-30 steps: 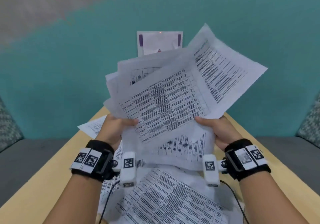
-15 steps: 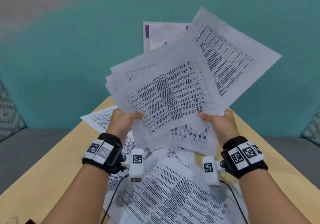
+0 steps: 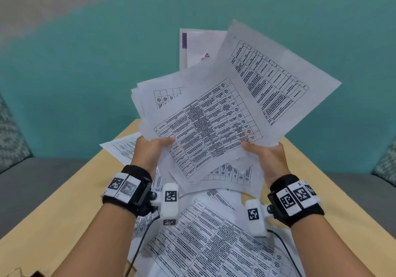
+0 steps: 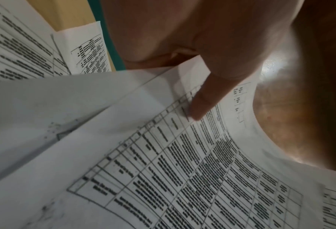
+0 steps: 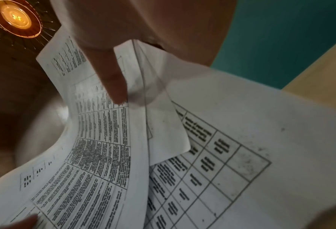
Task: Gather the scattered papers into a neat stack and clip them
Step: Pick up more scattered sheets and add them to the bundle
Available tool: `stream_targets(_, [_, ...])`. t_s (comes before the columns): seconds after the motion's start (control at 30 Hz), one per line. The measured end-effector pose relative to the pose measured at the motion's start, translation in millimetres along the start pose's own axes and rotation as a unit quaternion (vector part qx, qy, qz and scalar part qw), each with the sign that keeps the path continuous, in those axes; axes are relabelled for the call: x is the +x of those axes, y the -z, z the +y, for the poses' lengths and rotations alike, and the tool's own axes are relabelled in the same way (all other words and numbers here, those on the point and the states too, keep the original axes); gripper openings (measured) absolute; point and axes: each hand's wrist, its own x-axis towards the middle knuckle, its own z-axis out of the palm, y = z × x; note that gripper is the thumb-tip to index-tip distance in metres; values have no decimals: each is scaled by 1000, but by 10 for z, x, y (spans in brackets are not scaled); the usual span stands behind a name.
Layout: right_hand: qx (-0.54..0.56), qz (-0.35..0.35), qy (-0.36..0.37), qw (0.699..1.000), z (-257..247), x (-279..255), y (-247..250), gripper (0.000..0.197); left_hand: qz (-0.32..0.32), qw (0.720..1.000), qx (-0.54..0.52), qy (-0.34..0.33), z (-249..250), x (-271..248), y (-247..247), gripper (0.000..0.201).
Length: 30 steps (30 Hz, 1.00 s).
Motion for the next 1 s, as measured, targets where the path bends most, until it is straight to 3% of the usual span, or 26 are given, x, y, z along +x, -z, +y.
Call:
stream_targets(0.1, [-8, 0, 22, 1000, -10, -6, -22, 30, 12, 1000, -28, -6, 23, -24, -47, 30])
stream_targets(0.13, [5, -3, 15, 1000, -26, -8, -24, 30, 11, 999, -36, -12, 52, -40, -66, 28])
stream_targets(0.2, [24, 2, 18, 1000, -61, -27, -28, 50, 12, 999, -48, -21, 93, -61, -71, 28])
stream_targets(0.3, [-4, -17, 17, 1000, -2, 8, -17, 47, 7, 998, -59, -16, 86, -92, -68, 53])
stream_targets(0.33, [-20, -13, 9, 1000, 42, 23, -16, 54, 2, 998, -65, -13, 66, -106, -68, 54])
stream_targets(0.4, [-25, 2, -7, 1000, 81, 10, -61, 77, 6, 997, -75, -5, 45, -140, -80, 32])
stream_targets(0.47, [-20, 11, 7, 1000, 102, 51, -67, 102, 0, 997, -82, -6, 76, -162, -107, 26])
stream_targets(0.6, [-21, 10, 3, 1000, 34, 49, -70, 83, -12, 996, -84, -15, 137, -180, -135, 30])
stream_targets(0.7, [-46, 12, -23, 999, 103, 68, -41, 79, -9, 997, -77, -9, 81, -188, -143, 24])
stream_targets(0.8, [-5, 25, -9, 1000, 57, 49, 1, 75, -8, 998, -66, -8, 77, -190, -154, 25])
stream_targets(0.9, [-18, 17, -1, 1000, -1, 32, 21, 97, -29, 998, -56, -13, 110, -179, -146, 29])
stream_targets(1.0, [-35, 13, 22, 999, 50, 24, -16, 102, -27, 998, -50, -25, 91, -167, -148, 27])
